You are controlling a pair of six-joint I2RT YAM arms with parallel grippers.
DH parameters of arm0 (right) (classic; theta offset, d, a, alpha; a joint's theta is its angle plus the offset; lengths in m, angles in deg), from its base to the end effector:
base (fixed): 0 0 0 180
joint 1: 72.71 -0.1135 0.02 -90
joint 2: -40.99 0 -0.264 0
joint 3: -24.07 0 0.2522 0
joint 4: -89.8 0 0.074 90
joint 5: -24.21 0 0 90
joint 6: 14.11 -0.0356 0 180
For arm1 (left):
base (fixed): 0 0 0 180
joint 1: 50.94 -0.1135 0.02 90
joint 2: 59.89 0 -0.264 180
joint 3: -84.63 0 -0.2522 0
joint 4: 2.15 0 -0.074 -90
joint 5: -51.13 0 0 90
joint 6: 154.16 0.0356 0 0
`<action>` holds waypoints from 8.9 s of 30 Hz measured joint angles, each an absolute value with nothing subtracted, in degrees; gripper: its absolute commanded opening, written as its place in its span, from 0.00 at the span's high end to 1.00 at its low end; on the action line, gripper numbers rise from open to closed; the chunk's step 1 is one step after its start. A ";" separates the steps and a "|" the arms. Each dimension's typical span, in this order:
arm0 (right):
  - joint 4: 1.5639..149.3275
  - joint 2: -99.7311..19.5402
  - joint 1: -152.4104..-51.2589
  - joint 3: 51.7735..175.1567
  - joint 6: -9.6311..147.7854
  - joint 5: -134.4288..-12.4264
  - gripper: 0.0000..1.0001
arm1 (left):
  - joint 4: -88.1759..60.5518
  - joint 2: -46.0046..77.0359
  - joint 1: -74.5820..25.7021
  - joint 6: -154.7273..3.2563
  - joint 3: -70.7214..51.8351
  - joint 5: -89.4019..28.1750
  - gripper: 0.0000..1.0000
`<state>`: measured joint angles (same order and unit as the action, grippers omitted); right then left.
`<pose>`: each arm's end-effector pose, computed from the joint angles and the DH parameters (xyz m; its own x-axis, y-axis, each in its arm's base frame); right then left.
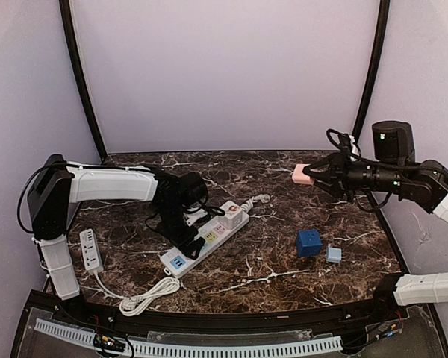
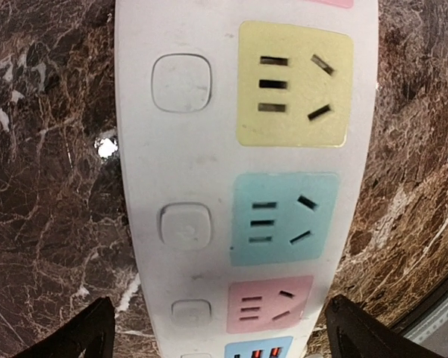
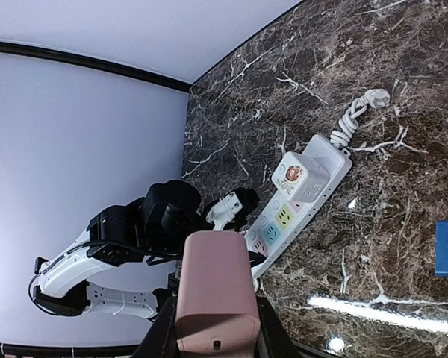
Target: Insert the plug
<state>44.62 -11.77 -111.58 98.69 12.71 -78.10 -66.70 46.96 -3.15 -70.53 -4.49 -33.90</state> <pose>0.1464 0.1278 0.3745 -0.8223 0.4571 -0.3390 -0.0704 0.5095 0.8576 0.2376 -0.2665 0.1888 -0.7415 0.6530 -0.1542 0.6694 0.7357 -0.1032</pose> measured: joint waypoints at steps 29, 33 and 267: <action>38.15 -10.43 -111.21 99.63 15.03 -74.37 1.00 | -65.26 54.56 -0.83 -80.76 1.59 -33.16 0.48; 35.29 -10.43 -110.97 101.21 16.87 -73.32 1.00 | -64.86 55.68 1.24 -87.47 3.16 -33.84 0.48; 8.19 -77.97 -130.99 139.19 -3.48 -67.72 1.00 | -55.36 -17.24 -1.93 -88.97 -36.93 -48.61 0.01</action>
